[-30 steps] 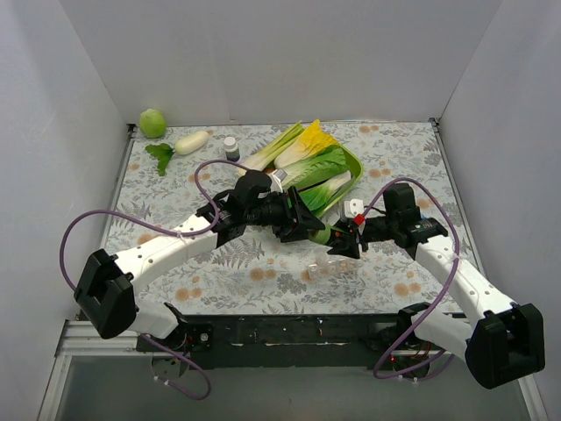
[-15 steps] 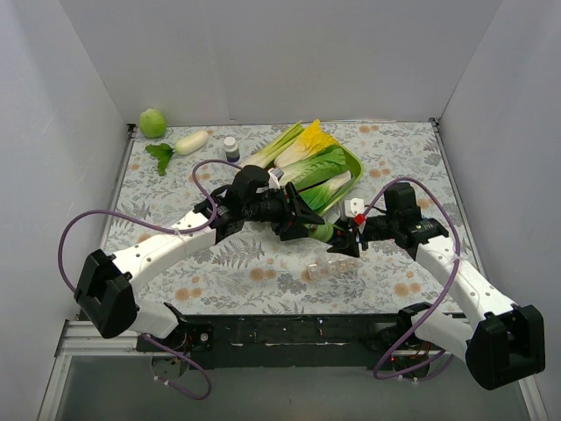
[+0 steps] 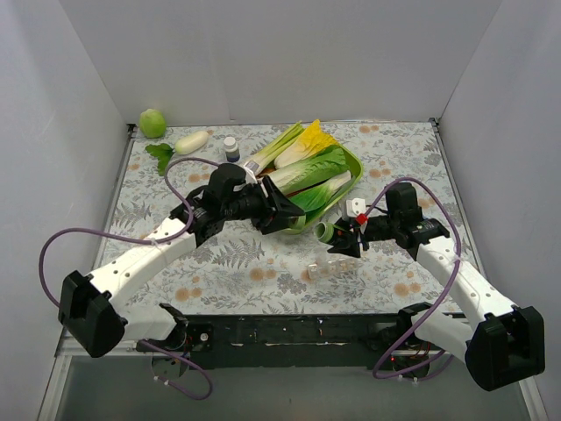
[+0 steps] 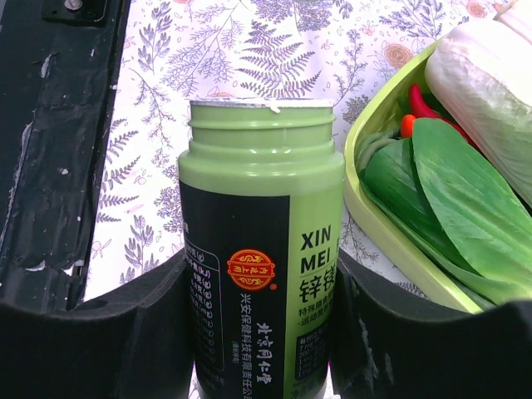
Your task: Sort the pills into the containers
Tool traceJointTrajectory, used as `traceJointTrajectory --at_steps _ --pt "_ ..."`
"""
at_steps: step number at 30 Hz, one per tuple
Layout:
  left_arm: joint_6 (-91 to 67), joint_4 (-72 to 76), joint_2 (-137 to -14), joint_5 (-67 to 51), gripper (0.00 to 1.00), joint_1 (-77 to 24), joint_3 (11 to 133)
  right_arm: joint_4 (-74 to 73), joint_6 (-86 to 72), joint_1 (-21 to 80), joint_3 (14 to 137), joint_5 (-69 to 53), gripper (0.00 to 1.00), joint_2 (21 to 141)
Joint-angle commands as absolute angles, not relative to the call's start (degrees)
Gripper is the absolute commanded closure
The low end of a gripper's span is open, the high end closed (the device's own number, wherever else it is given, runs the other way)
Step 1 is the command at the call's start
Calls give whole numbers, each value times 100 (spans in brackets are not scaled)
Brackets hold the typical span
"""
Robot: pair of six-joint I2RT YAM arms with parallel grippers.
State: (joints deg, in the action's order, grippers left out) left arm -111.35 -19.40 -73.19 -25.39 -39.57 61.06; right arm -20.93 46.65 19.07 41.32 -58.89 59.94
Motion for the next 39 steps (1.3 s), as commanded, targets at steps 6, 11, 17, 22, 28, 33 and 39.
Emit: traceJointTrajectory --at_steps 6,11,17,22,28,33,39 --pt "-8561 -2293 -6082 -1382 100 -3113 4379 -1890 4282 1714 4078 -6082 98 5818" --pt "-8517 -1970 -6275 -1134 100 -2068 3368 -1530 3676 1319 4166 -5977 98 5801" --pt "-8560 -2004 -6872 104 84 -1653 3375 -300 1778 485 4708 -5485 99 6011" --pt "-8517 -2047 -7005 343 43 -1494 3305 745 47 -324 5782 -4791 99 6538" --pt "-8561 -2162 -6742 281 2 -1406 3173 690 -767 1217 6414 -5160 98 6364" --pt "-8219 -2469 -6461 220 2 -1345 3462 1057 -1077 698 7039 -5203 99 6248" --pt "-7332 -2426 -6004 -893 2 -1345 3718 4514 -3750 -581 6111 -5975 98 6365"
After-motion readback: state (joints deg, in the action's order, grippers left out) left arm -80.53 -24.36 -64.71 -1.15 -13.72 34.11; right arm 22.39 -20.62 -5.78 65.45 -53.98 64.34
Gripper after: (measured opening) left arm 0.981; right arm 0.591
